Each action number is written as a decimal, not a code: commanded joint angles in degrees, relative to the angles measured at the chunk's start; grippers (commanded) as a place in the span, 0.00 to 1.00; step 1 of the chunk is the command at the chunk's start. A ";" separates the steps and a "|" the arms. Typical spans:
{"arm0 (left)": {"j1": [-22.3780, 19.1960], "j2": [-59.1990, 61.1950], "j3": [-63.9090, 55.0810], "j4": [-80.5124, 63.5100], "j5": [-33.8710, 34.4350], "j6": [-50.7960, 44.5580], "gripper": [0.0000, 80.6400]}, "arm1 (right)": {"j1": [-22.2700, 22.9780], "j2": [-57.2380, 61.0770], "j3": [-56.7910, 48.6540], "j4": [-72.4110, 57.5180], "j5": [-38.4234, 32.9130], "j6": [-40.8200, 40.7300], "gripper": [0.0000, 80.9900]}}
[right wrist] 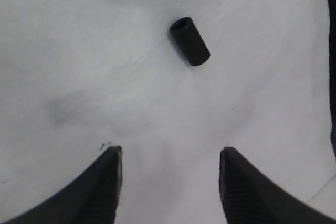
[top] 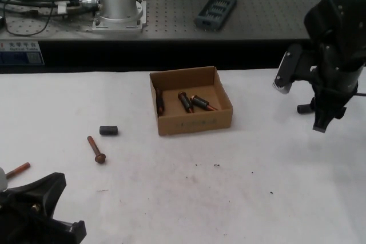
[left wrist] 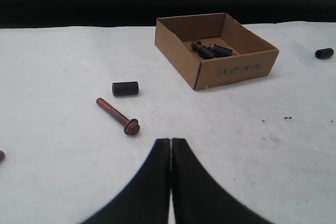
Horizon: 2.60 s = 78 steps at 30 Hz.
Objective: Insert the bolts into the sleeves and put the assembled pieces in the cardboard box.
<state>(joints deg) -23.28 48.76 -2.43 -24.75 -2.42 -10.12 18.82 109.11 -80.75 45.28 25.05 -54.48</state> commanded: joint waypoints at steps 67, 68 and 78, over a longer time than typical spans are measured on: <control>-0.14 -0.51 -0.15 -3.23 0.14 0.25 0.01 | -3.61 14.12 -9.73 -5.95 -8.04 -10.65 0.08; -0.14 -0.51 -0.15 -3.29 0.14 0.25 0.01 | -3.61 13.93 -9.73 -5.95 -7.05 -10.65 0.08; -0.14 -0.51 -0.15 -3.61 0.14 0.14 0.01 | -4.40 6.83 -12.50 -1.48 -10.99 -9.25 0.08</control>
<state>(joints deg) -23.28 48.76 -2.43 -27.61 -2.42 -10.12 15.32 118.78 -90.72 41.62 15.84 -63.91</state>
